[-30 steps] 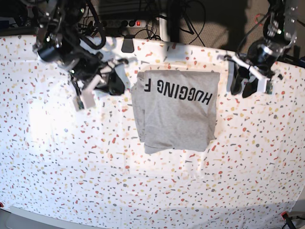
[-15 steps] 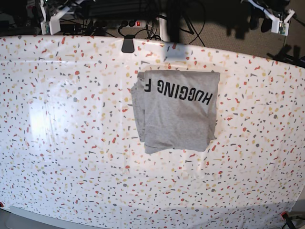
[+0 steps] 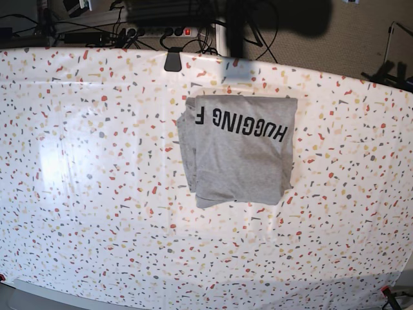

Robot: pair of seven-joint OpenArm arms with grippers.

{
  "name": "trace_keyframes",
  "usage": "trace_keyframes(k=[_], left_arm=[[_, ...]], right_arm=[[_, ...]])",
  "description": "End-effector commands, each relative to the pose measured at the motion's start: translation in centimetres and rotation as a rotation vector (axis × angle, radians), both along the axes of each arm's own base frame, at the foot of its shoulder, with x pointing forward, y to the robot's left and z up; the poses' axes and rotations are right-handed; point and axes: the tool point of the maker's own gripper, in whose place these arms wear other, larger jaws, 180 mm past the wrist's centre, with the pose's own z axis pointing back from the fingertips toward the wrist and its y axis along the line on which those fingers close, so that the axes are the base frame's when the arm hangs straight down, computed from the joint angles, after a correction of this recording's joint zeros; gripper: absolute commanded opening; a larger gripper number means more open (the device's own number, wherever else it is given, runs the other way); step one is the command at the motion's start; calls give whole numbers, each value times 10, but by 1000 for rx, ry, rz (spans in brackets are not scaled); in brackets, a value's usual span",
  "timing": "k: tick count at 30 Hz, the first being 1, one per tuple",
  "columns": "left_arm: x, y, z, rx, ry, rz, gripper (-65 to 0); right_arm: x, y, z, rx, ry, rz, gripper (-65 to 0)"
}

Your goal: Fold the T-shirt properly

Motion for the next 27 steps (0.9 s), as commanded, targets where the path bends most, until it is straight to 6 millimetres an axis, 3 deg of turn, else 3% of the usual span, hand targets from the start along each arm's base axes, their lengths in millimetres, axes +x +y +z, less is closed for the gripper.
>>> trace_keyframes(k=[1,7,12,16,20,27], left_arm=[[-11,3,-6,3,22,9,-436],[-35,1,-53,-15,154,104,-435],[-28,-4,-75,-39,209,158,-436],[-3,-14,-84,-62,188,182,-436],[19,-48,-91,-111,168,191,-436],[24,-87,-98,-94,185,153,-436]], right_arm=[[-1,-10,-5,-8,5,-2,-650],[-11,-55,-54,-33,115,-26,-650],[-9,-71,-81,-34,160,13,-650],[7,-48,-98,18,175,96,-650],[17,-11,-110,57,210,219,-650],[19,27,-123,26,247,353,-650]])
